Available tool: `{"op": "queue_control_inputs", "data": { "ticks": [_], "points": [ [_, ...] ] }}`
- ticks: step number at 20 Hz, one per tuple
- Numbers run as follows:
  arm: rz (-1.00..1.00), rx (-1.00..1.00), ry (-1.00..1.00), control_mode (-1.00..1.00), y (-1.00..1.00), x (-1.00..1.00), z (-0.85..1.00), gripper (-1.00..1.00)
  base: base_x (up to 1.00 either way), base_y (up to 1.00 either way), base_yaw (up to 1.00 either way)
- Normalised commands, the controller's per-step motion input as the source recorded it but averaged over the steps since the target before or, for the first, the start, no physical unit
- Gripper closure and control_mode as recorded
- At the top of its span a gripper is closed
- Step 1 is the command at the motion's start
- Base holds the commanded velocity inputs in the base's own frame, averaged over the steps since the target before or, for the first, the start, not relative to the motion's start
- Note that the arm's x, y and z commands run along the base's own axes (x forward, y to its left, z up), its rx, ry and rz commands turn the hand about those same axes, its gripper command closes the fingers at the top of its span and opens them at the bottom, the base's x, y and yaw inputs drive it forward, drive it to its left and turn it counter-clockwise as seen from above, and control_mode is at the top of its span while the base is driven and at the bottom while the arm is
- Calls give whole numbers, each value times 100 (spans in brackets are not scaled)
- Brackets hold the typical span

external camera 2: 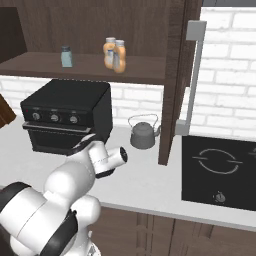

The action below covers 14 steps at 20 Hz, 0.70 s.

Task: Put the shaker and condiment bottle from the counter next to their counterparts in the cabinet.

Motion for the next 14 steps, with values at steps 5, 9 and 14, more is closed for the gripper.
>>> {"op": "queue_control_inputs", "data": {
  "ticks": [5, 9, 14],
  "points": [
    [-2, 0, -4, -100, 3, -44, -36, -100, 0, 0, 0],
    [-4, 0, -6, -100, 21, -23, -33, -100, 0, 0, 0],
    [-8, 2, -6, -100, 43, 0, -30, -100, 0, 0, 0]
  ]
}}
